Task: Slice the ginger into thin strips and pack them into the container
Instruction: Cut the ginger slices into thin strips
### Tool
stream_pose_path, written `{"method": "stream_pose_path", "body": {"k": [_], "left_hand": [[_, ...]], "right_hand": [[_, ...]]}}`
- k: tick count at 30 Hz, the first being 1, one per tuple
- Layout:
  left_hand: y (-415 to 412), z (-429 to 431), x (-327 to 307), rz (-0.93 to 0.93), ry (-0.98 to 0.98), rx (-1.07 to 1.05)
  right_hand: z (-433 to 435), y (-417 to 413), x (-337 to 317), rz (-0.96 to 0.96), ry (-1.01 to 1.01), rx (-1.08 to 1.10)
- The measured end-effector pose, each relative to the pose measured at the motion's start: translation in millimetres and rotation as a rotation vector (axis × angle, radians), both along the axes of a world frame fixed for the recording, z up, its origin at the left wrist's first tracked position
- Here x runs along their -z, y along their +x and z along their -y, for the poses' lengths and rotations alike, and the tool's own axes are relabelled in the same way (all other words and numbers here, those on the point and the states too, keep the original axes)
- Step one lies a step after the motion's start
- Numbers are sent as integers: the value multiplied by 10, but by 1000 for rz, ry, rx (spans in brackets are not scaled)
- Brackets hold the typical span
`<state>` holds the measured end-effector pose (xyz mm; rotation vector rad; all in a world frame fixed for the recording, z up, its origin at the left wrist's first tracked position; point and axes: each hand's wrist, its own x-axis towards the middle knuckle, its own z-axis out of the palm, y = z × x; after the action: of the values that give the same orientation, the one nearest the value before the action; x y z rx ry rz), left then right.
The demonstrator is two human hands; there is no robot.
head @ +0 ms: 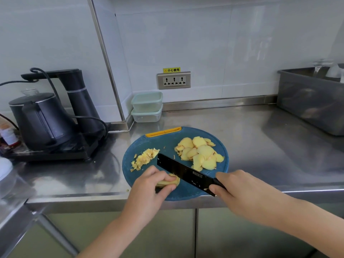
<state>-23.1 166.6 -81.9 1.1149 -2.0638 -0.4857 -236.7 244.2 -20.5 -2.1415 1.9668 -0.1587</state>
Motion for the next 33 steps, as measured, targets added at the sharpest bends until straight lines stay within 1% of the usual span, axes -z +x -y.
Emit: {"method": "stream_pose_path", "body": {"k": [8,11,14,18,19,20,23,25,30,33], "left_hand": [[30,60,65,-32,8,0],[34,69,77,-40,-5,13],[41,77,81,-40,-15,21],[49,56,80,-62,-10,31],[48,54,83,-60,-12,29],[48,50,85,-56,-13,26],[53,28,83,-49,-6,18],[49,22,81,-41,6,13],[40,20,41,0,18,0],[38,14,28,19,20,3]], "right_hand": [[110,-72,-44,93,119,6],[142,-46,-65,68,126,-24],[158,-3,-94,-13,144,-56],[145,16,-56,26,137,-27],[150,1,-51,54,153,-4],[159,-22,-47,123,189,33],[164,-114,-52,425,334,121],[153,-142,-69,481,351,112],[124,-104,-138,394,206,81],[111,-103,-143,312,169,29]]}}
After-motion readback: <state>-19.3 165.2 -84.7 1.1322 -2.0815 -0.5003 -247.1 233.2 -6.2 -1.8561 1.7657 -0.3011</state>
